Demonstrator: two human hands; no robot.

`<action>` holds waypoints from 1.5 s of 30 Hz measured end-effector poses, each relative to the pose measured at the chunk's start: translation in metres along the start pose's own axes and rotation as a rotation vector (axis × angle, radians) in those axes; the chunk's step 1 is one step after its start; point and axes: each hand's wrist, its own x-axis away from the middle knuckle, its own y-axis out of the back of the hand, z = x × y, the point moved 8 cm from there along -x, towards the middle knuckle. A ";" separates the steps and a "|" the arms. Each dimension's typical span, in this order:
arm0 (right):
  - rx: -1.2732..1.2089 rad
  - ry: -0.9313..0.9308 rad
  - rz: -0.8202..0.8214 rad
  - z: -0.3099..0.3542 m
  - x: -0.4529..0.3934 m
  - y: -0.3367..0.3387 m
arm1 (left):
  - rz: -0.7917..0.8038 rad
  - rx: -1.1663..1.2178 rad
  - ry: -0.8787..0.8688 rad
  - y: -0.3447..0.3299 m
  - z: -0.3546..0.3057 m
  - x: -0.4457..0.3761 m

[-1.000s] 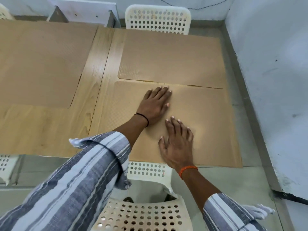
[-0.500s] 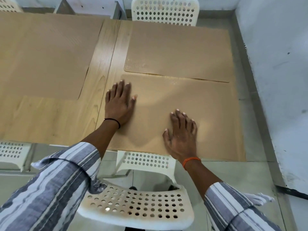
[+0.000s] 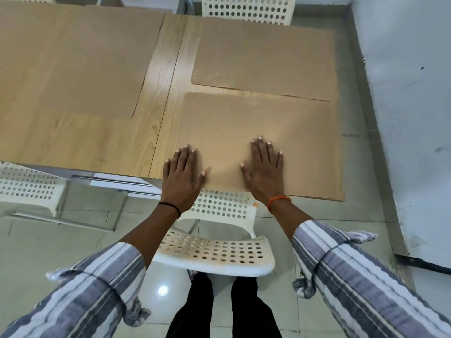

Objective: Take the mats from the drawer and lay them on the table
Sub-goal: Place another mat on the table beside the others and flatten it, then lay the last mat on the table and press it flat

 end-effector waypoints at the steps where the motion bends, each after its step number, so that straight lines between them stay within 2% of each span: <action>1: 0.002 0.000 0.014 0.000 0.000 0.000 | 0.012 -0.005 -0.006 0.003 0.000 -0.003; 5: 0.004 0.015 0.033 -0.003 -0.001 -0.002 | 0.057 -0.049 -0.009 0.003 0.001 -0.010; 28: 0.035 0.029 -0.087 -0.011 -0.003 -0.011 | 0.014 -0.223 -0.055 -0.003 0.001 -0.017; 31: 0.024 0.020 -0.078 0.006 0.002 -0.016 | -0.001 -0.222 -0.041 -0.006 0.002 -0.017; 35: 0.035 0.126 -0.065 0.042 0.023 -0.031 | -0.008 -0.206 -0.032 -0.009 0.003 -0.017; 38: 0.044 0.110 -0.063 0.020 0.031 -0.026 | -0.018 -0.195 -0.032 -0.009 0.003 -0.017; 45: 0.133 -0.084 -0.091 -0.100 0.062 0.011 | 0.010 -0.179 -0.034 -0.005 -0.001 -0.016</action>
